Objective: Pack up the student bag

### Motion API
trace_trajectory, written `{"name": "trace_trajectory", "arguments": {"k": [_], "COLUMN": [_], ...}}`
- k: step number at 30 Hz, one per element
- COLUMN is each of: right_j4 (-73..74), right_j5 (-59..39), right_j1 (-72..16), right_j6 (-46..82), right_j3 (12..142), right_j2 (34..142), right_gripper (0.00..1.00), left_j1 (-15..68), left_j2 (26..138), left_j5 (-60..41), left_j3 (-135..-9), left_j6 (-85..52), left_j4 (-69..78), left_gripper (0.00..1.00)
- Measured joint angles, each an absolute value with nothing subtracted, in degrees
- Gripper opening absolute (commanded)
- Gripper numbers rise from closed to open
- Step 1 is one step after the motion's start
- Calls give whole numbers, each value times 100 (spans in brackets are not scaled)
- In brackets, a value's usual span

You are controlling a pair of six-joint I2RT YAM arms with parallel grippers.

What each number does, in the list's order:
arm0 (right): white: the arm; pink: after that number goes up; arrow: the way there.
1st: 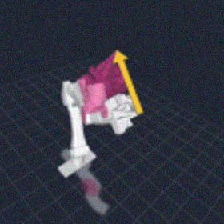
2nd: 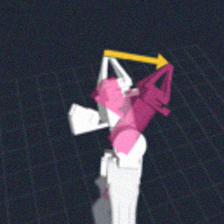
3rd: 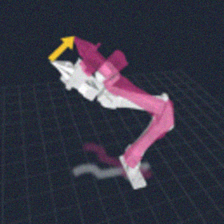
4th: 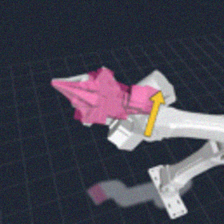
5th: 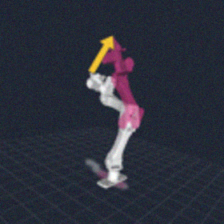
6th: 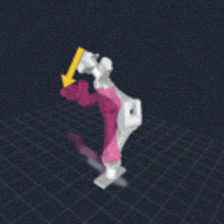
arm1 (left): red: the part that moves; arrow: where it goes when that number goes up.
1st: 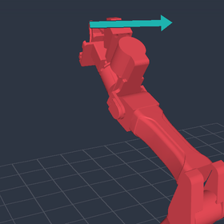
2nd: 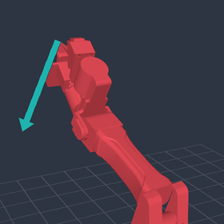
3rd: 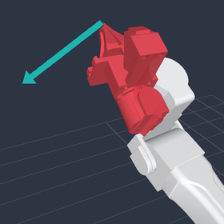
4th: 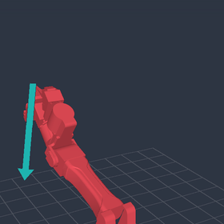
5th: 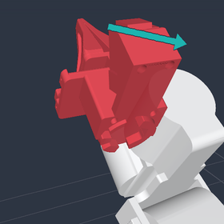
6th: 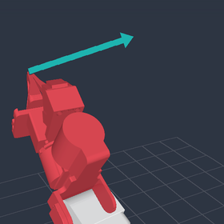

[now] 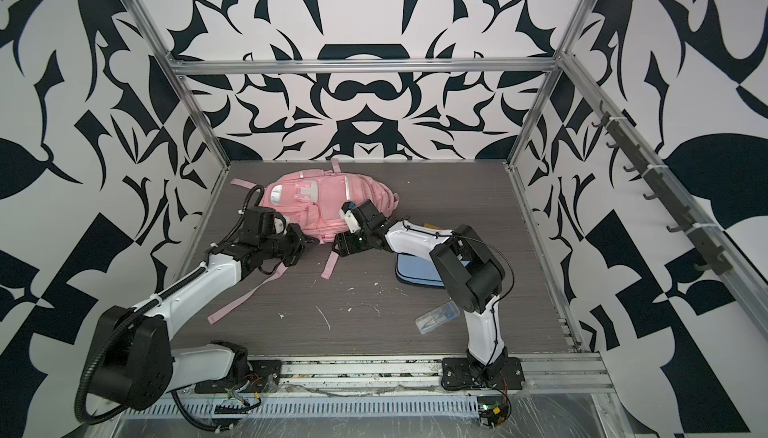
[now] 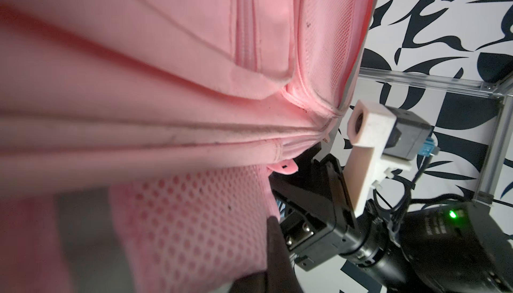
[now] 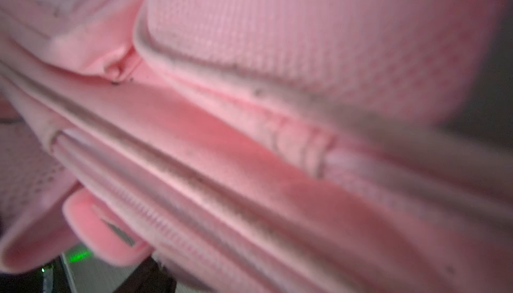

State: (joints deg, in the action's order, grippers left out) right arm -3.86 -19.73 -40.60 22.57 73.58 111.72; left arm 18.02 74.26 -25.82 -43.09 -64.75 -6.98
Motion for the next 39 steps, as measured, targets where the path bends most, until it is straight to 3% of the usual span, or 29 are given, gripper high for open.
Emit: {"name": "trace_trajectory", "arguments": {"k": [7, 25, 39], "right_j4": [825, 1822, 1975], "right_j5": [-2340, -3201, -3280], "right_j1": [-3789, -3570, -3570], "right_j6": [2707, 2670, 2421], "right_j3": [6790, 6499, 6499], "right_j2": [11172, 11172, 11172], "right_gripper": [44, 47, 18], "left_j1": [1874, 1922, 1942], "left_j2": [7583, 7717, 7824], "left_j5": [-2655, -2882, -2982], "left_j3": [-4425, -4425, -4425], "left_j6": [-6495, -6670, -6772], "left_j4": [-537, -128, 60], "left_gripper": [0, 0, 0]}}
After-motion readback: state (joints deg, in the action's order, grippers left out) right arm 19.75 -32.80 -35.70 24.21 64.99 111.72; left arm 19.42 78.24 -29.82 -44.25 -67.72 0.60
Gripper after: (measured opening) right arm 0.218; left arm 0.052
